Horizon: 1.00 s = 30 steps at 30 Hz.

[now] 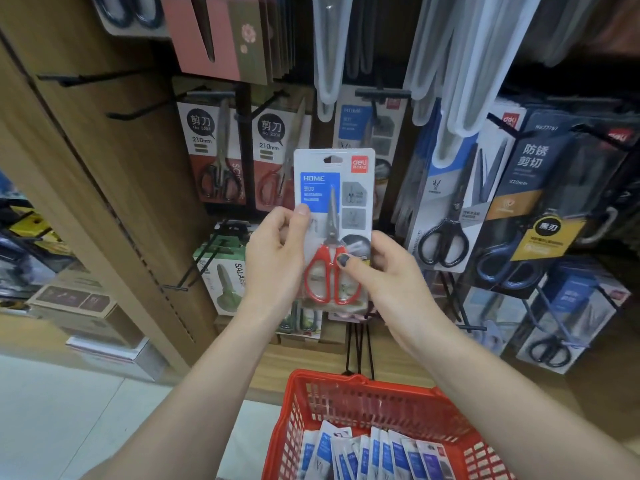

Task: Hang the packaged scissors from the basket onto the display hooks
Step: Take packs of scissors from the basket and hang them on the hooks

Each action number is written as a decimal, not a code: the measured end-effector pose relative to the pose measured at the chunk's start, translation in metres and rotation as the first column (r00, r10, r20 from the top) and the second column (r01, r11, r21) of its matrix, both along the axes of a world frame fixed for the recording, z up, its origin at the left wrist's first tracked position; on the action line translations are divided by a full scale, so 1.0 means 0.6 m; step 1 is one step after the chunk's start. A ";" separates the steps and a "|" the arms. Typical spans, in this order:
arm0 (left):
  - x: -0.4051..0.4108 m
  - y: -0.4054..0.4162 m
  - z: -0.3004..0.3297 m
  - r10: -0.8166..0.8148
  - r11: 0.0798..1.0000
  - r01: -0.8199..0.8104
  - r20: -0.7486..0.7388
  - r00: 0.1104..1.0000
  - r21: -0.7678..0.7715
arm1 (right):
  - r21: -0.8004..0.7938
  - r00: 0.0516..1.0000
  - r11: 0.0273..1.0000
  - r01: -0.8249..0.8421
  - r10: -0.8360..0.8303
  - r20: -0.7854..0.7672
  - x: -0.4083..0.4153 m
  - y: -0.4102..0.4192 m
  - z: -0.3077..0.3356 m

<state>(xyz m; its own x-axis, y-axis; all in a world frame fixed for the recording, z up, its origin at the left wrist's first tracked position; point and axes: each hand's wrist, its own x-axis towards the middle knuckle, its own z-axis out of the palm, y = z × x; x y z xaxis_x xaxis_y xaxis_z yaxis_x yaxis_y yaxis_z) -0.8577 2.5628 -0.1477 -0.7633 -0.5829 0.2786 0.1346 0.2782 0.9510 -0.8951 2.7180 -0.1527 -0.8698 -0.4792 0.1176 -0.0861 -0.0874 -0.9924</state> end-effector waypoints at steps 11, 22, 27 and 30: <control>0.014 -0.014 0.040 -0.015 0.897 -0.016 -0.066 0.998 -0.441 | -0.067 0.992 0.998 0.003 -0.011 -0.123 -0.003 0.044 0.025; -0.021 -0.042 0.203 0.226 -0.340 -0.072 -0.155 0.962 -0.938 | -0.076 0.991 0.997 0.019 -0.030 -0.133 -0.006 0.038 0.045; -0.033 -0.040 0.261 0.280 -0.743 0.065 -0.220 0.934 -0.667 | -0.057 0.988 0.998 0.034 -0.043 -0.149 -0.005 0.036 0.048; -0.053 -0.034 0.306 0.266 -0.837 0.146 -0.159 0.951 -0.528 | -0.026 0.987 0.999 0.047 -0.050 -0.151 -0.005 0.039 0.051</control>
<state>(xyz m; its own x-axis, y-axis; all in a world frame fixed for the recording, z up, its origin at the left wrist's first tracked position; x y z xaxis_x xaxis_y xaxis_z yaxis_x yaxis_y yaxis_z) -0.8897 2.5423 0.0360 -0.8869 0.4178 0.1972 -0.0920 0.2585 -0.9616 -0.8978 2.7411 -0.1222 -0.8634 -0.4326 0.2595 -0.2395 -0.1011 -0.9656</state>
